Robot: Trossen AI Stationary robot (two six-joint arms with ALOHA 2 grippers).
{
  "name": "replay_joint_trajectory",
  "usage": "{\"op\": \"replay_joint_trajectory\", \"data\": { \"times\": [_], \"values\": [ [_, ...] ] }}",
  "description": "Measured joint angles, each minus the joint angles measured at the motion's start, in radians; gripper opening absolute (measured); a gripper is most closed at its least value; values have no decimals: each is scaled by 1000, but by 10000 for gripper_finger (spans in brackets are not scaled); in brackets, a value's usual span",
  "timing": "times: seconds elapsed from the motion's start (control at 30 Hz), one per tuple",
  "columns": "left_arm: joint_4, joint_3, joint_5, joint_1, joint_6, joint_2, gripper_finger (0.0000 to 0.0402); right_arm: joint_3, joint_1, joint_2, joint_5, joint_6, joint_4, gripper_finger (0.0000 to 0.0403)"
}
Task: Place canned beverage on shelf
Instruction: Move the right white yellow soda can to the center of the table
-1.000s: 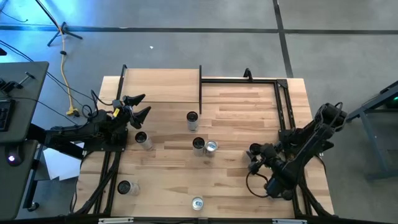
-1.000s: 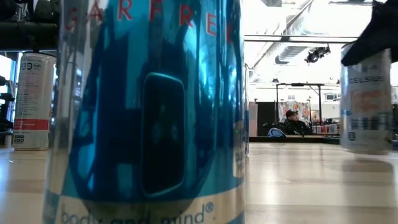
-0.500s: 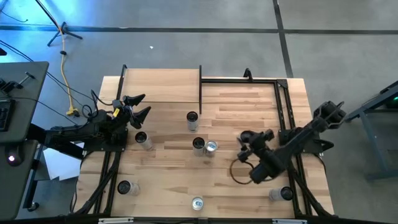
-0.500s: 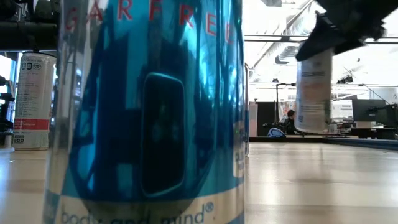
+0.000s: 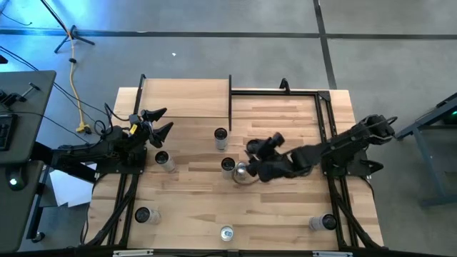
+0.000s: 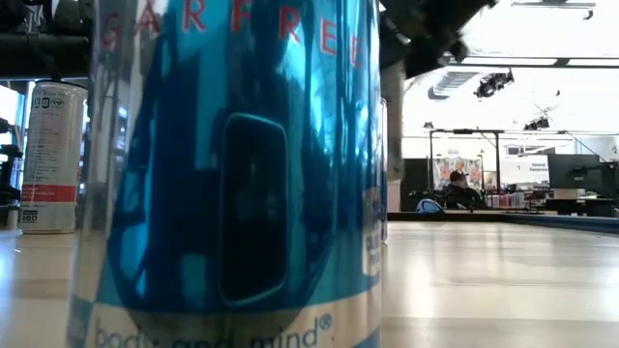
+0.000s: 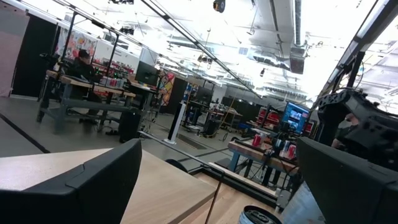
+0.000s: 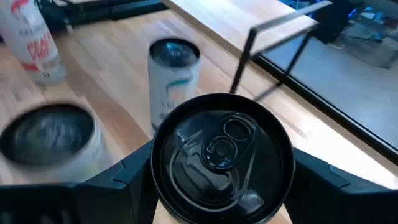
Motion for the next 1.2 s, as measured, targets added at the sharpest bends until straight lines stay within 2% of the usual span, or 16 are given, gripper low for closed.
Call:
{"op": "replay_joint_trajectory", "data": {
  "times": [0.33,0.5,0.67,1.2],
  "values": [
    [0,0,0,0,0,0,400,0,-173,75,-255,-175,223,254],
    [0,0,0,0,0,0,400,0,-227,83,-337,-187,262,255],
    [-3,0,1,0,0,0,400,0,-243,112,-380,-176,261,255],
    [-15,0,1,0,0,0,400,0,-243,139,-418,-134,262,267]
  ]
}}
